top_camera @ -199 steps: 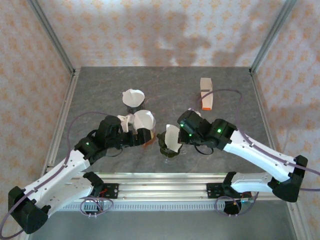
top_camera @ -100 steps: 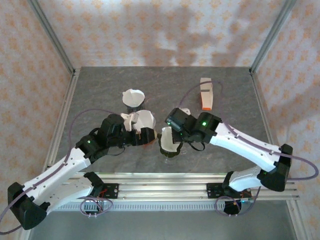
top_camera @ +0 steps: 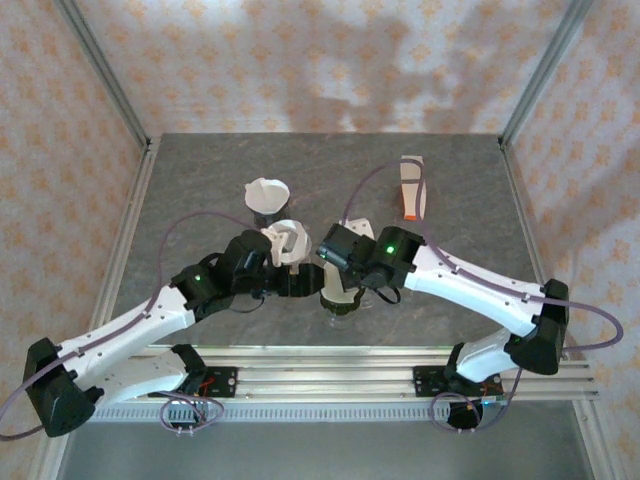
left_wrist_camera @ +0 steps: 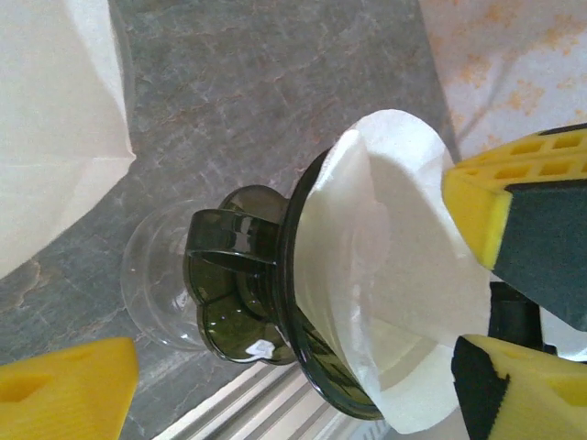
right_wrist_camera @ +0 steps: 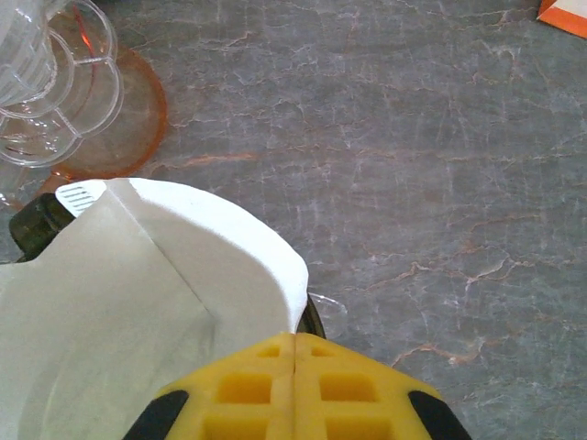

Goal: Place the coffee filter in the dripper

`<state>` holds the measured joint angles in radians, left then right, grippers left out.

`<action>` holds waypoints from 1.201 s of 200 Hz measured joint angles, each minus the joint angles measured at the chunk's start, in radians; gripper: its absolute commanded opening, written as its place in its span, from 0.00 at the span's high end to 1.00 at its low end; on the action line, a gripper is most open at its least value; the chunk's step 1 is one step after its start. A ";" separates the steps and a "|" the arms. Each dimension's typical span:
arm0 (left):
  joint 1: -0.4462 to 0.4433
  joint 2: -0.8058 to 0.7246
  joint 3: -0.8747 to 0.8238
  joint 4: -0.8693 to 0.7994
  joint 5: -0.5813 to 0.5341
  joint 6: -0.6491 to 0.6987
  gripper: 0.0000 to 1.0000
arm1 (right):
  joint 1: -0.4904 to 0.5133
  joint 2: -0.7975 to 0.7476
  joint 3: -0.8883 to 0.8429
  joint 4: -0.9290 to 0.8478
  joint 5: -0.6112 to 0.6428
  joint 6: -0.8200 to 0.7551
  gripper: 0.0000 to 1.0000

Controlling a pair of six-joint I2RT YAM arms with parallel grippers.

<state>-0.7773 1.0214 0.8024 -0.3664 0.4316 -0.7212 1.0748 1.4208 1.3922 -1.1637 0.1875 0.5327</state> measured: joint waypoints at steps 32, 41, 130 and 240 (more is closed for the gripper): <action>-0.008 0.024 0.001 -0.013 -0.015 0.017 0.22 | 0.008 0.010 0.000 0.000 0.005 -0.003 1.00; -0.011 0.031 0.001 -0.014 -0.019 0.016 0.24 | 0.009 0.013 0.000 0.000 0.005 -0.003 1.00; -0.015 0.043 0.001 -0.027 -0.026 0.016 0.30 | 0.009 0.002 -0.001 0.004 0.005 0.006 0.78; -0.015 0.043 0.000 -0.027 -0.026 0.016 0.30 | 0.009 -0.059 -0.026 0.005 -0.023 0.036 0.87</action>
<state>-0.7921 1.0649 0.8024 -0.3931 0.4053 -0.7055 1.0840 1.3617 1.3663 -1.1584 0.1642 0.5686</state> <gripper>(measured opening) 0.697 0.181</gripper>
